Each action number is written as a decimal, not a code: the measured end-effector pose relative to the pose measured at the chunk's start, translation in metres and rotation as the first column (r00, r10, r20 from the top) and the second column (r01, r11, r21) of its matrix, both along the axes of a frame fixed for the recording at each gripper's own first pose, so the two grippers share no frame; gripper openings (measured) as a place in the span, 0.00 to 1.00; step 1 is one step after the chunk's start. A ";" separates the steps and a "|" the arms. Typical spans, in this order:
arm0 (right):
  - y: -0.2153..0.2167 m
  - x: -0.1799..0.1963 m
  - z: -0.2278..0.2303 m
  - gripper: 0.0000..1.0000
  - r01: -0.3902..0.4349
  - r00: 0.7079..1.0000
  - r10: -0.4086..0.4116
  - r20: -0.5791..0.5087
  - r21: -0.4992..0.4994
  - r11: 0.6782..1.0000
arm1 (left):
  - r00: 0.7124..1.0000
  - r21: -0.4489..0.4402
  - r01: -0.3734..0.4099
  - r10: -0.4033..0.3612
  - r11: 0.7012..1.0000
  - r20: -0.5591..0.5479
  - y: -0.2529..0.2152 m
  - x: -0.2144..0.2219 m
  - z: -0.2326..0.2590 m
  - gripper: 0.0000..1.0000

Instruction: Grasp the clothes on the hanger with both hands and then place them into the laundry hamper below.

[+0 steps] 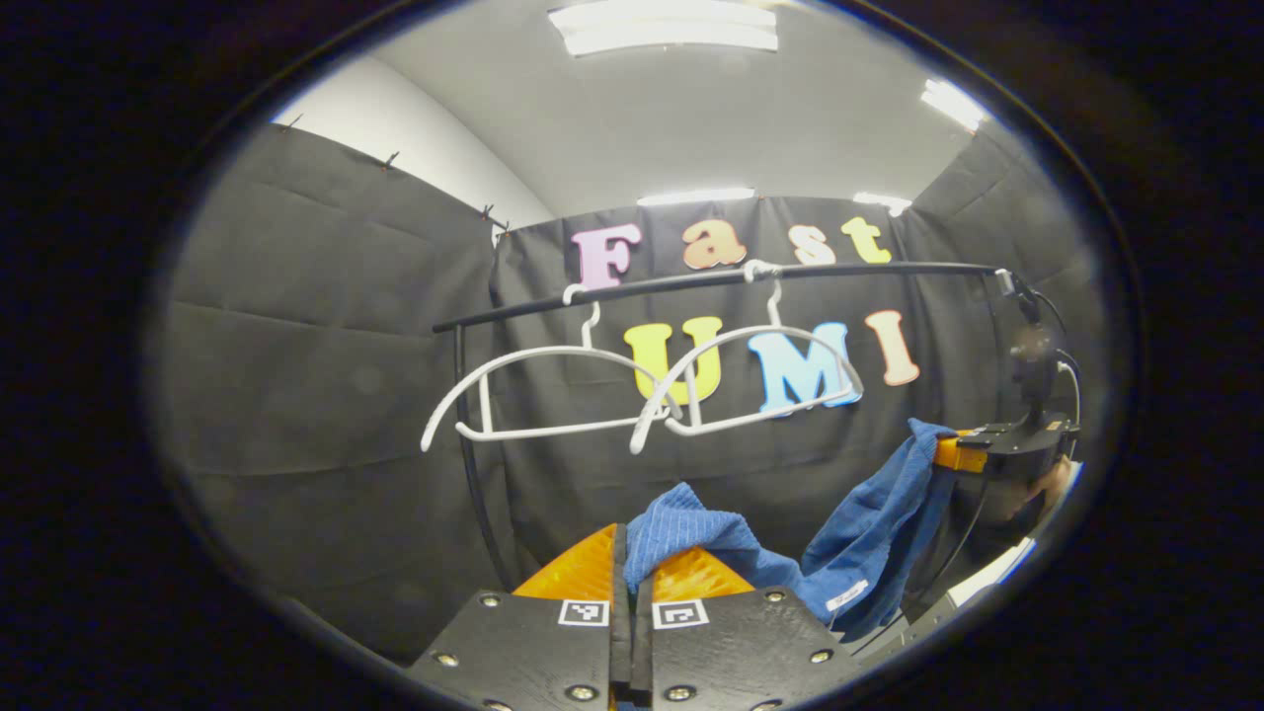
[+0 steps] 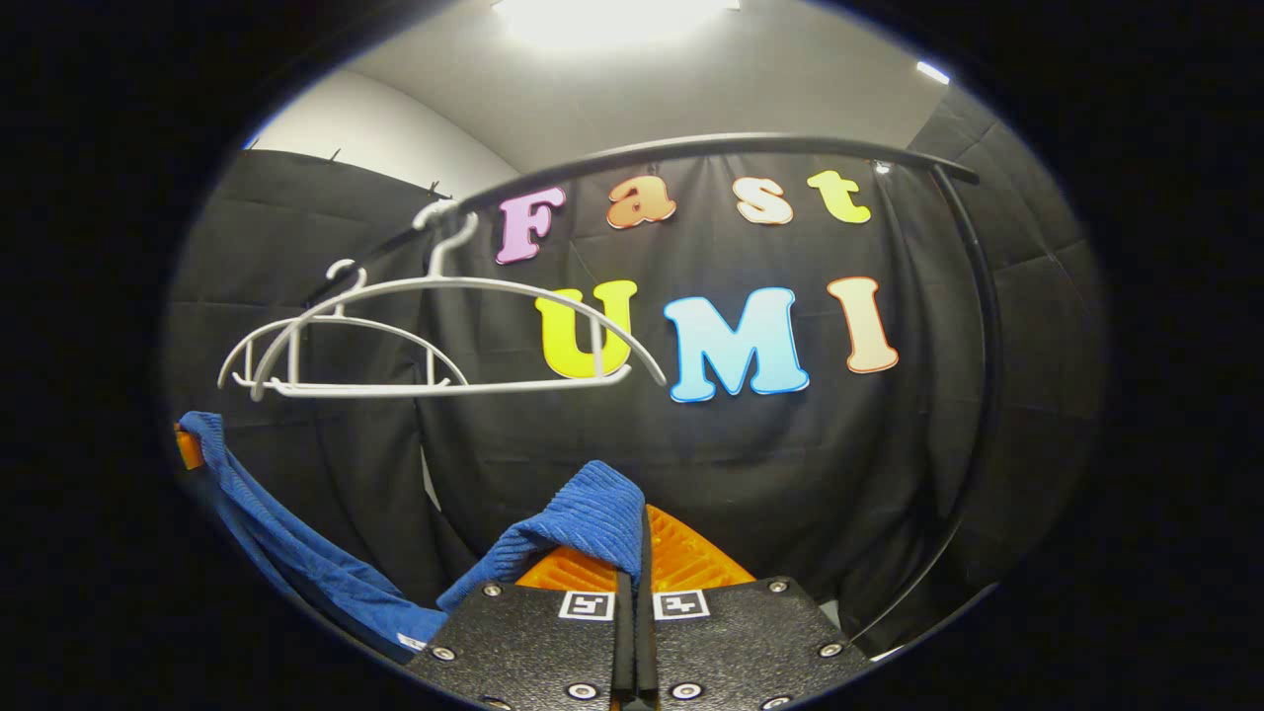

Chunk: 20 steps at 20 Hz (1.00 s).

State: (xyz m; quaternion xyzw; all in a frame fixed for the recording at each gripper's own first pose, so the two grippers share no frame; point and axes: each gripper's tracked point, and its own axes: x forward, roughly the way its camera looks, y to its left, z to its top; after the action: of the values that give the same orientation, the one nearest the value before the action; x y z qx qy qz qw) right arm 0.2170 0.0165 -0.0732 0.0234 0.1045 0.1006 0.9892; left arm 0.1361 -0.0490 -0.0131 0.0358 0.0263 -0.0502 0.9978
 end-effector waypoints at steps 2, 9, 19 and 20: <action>0.013 -0.025 0.017 0.00 -0.026 1.000 0.026 0.016 0.009 1.000 | 0.999 -0.026 0.038 -0.038 0.999 0.017 -0.014 -0.010 0.010 0.00; 0.060 -0.102 0.031 0.00 -0.135 0.991 0.135 0.003 0.034 0.990 | 0.992 -0.127 0.124 -0.122 0.984 0.026 -0.052 -0.039 0.009 0.00; 0.085 -0.164 -0.063 0.00 -0.218 0.963 0.216 -0.163 0.006 0.976 | 0.986 -0.219 0.057 -0.090 0.974 -0.143 -0.054 -0.078 -0.093 0.00; 0.085 -0.169 -0.078 0.00 -0.220 0.957 0.217 -0.193 0.008 0.976 | 0.980 -0.226 0.045 -0.087 0.973 -0.177 -0.054 -0.080 -0.111 0.01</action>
State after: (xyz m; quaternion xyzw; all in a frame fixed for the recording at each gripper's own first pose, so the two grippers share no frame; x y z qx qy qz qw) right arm 0.0478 0.1013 -0.1512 0.0147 0.2024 0.2057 0.9573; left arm 0.0561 -0.1026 -0.1240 -0.0793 0.1121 -0.0891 0.9865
